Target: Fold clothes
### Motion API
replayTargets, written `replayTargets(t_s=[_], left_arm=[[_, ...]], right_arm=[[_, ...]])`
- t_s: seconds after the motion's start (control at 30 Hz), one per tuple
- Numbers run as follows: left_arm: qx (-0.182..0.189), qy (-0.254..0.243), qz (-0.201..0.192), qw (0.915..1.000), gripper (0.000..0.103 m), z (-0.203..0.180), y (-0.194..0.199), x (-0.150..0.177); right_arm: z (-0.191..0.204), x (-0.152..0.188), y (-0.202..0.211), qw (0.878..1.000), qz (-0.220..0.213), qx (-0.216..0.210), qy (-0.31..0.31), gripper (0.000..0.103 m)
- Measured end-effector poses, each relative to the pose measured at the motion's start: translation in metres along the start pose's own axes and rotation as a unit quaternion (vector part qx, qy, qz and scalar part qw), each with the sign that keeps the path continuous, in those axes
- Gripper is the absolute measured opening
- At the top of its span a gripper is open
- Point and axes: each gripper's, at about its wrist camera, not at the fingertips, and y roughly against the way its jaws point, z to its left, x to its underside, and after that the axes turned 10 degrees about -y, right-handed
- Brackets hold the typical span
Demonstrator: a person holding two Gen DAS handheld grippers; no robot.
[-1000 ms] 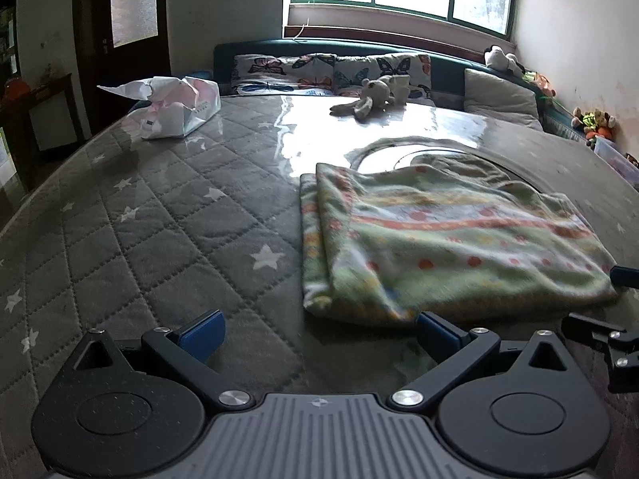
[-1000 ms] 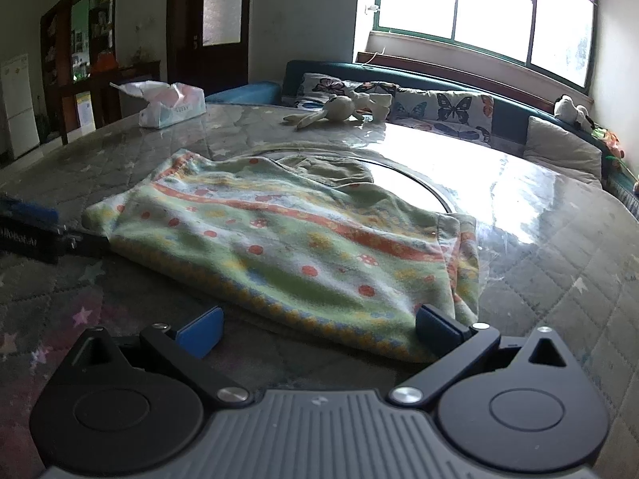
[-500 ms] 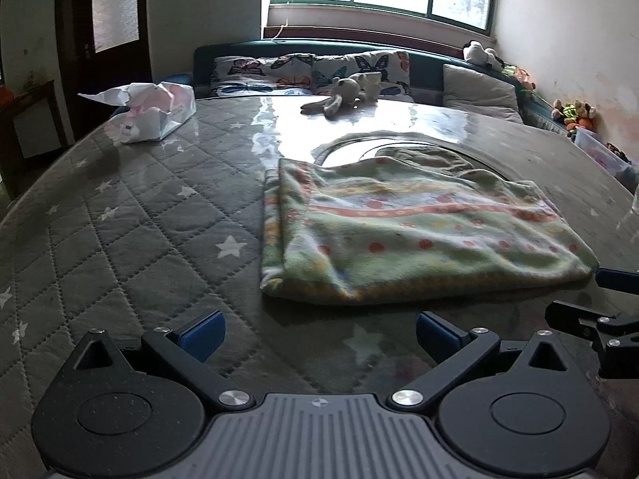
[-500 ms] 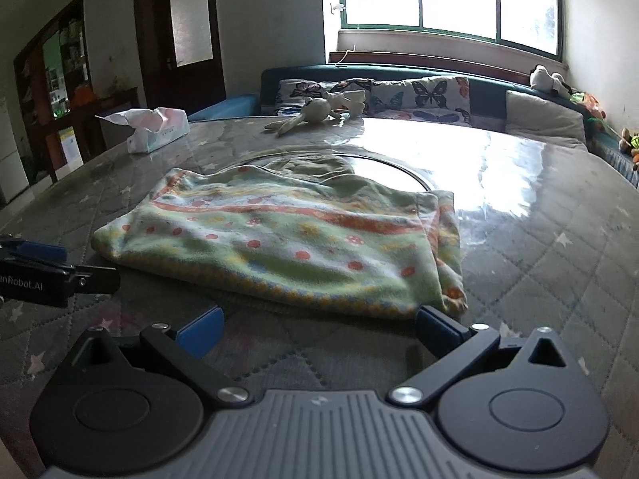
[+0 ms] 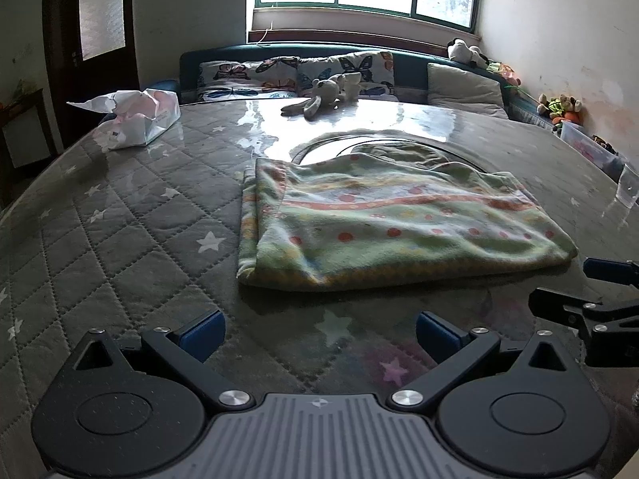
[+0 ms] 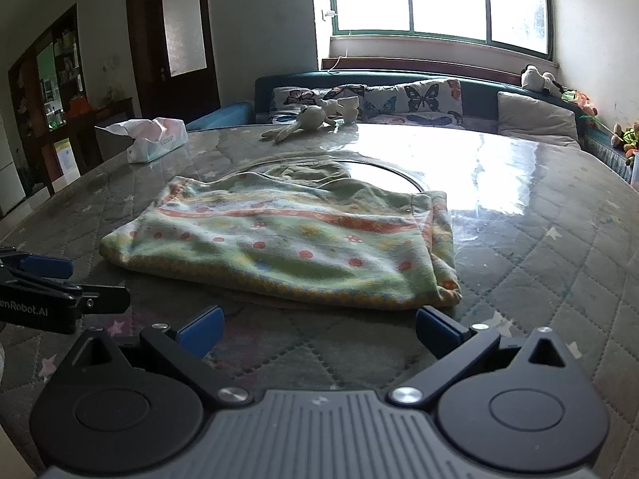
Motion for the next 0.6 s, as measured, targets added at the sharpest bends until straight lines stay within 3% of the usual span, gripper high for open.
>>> replayTargets(t_s=[0.6], left_arm=[[0.0,-0.008,-0.014,0.9999,0.103,-0.008,0.014,0.002]], right_arm=[[0.005,0.002,0.015,1.0,-0.015,-0.004,-0.001,0.103]])
